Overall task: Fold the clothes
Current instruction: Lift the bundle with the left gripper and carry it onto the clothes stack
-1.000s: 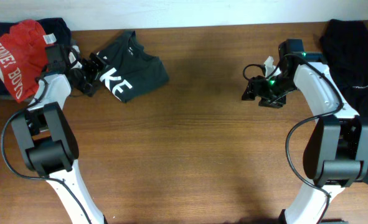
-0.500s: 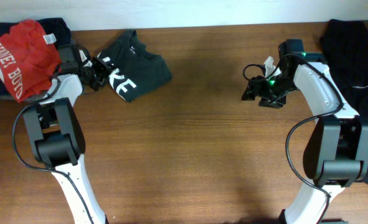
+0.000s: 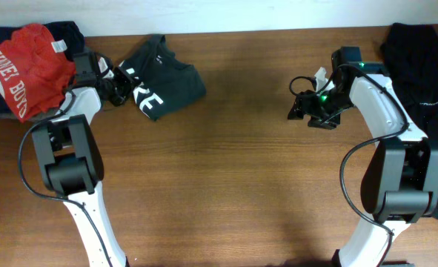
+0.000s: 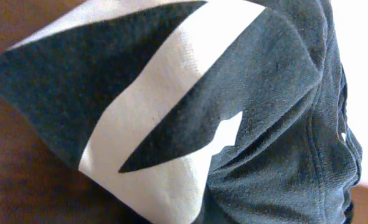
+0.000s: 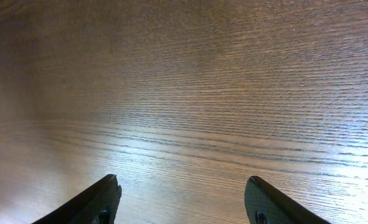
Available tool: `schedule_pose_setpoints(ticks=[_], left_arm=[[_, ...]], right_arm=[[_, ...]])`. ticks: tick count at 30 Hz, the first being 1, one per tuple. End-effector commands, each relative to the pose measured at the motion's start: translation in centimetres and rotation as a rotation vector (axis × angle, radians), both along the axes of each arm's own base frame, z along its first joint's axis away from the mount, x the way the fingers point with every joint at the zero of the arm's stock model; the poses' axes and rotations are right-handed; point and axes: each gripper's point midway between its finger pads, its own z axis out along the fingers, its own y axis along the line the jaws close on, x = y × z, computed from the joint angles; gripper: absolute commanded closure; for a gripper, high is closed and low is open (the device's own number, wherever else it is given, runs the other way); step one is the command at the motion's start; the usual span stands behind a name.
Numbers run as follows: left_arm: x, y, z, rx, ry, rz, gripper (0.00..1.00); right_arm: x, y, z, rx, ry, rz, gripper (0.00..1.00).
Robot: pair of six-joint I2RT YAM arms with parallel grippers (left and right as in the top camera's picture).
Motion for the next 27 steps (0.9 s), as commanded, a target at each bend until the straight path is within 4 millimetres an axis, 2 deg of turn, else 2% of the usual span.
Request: schedule_pose_setpoints(ticks=[1,6,12,18,27], left_arm=[[0.2,-1.0,-2.9,0.086,-0.001,-0.100,0.99],[3.8,0.5,2.3,0.164,-0.150,-0.125,0.99],[5.8,3.3,6.8,0.297,-0.208,-0.098,0.99],[6.4,6.0,10.5,0.413,-0.227,-0.069,0.99],[6.0,10.9,16.5,0.635,-0.226,-0.001,0.99]], right_arm=[[-0.2,-0.1,-0.3,0.000,0.014,-0.011,0.31],[-0.4,-0.1,-0.3,0.001,0.025,-0.011,0.31],[-0.8,-0.1,-0.3,0.001,0.040,-0.011,0.31],[-1.1,-0.1,-0.3,0.002,0.054,-0.011,0.31],[-1.1,-0.1,-0.3,0.002,0.054,-0.011,0.31]])
